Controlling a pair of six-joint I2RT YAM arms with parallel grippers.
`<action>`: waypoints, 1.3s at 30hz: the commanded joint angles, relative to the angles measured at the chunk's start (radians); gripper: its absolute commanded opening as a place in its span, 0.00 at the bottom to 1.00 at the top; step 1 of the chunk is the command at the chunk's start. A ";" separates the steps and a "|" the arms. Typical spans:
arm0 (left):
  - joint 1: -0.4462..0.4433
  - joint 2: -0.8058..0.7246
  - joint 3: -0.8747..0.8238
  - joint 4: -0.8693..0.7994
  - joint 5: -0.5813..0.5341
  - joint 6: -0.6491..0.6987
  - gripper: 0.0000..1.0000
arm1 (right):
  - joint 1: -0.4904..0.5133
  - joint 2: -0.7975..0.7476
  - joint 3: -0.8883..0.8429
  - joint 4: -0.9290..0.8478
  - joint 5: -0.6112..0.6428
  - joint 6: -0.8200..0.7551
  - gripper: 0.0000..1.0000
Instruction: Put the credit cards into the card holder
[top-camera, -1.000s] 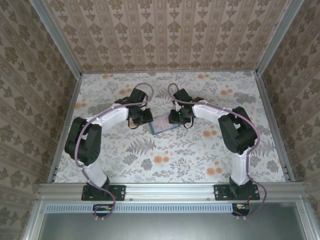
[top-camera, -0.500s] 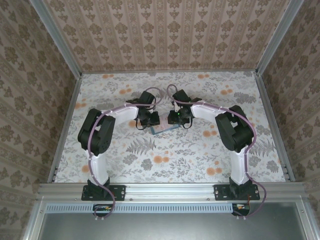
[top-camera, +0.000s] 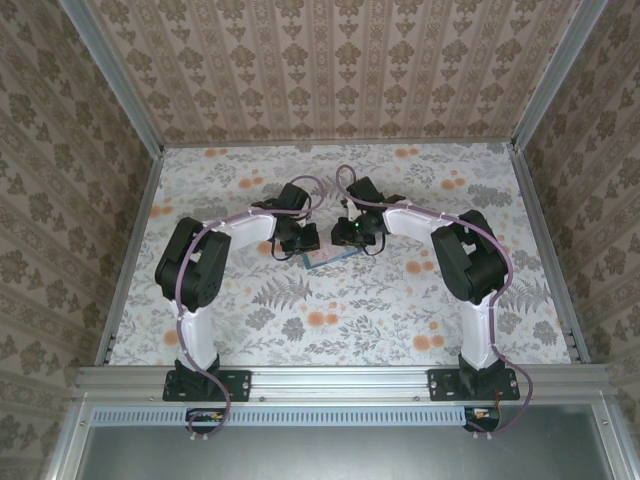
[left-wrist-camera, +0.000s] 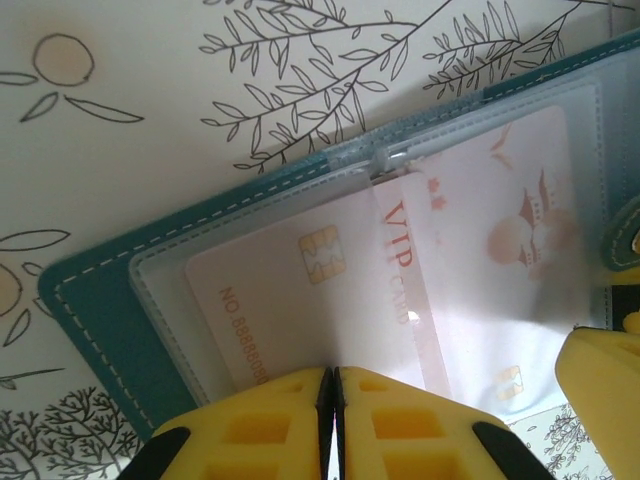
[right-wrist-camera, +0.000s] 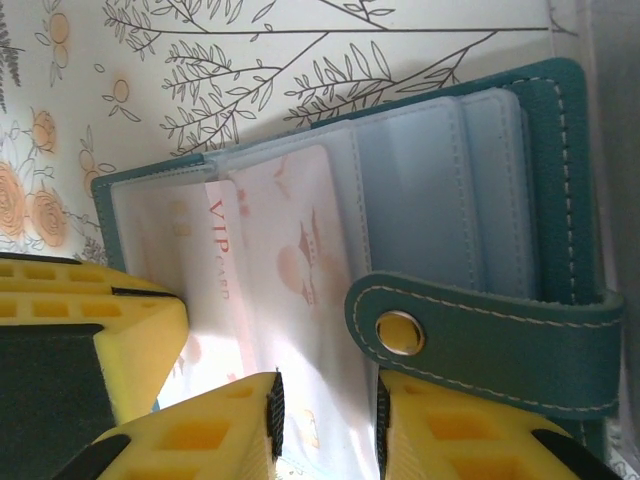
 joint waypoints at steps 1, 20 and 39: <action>-0.001 0.034 -0.043 -0.026 -0.011 -0.007 0.13 | 0.013 -0.010 0.007 0.055 -0.104 0.025 0.32; 0.008 0.024 -0.051 -0.033 -0.015 0.004 0.13 | 0.011 0.009 -0.066 0.169 -0.176 0.055 0.26; 0.039 -0.001 -0.116 -0.028 -0.033 0.008 0.13 | -0.070 -0.016 -0.171 0.258 -0.209 0.074 0.00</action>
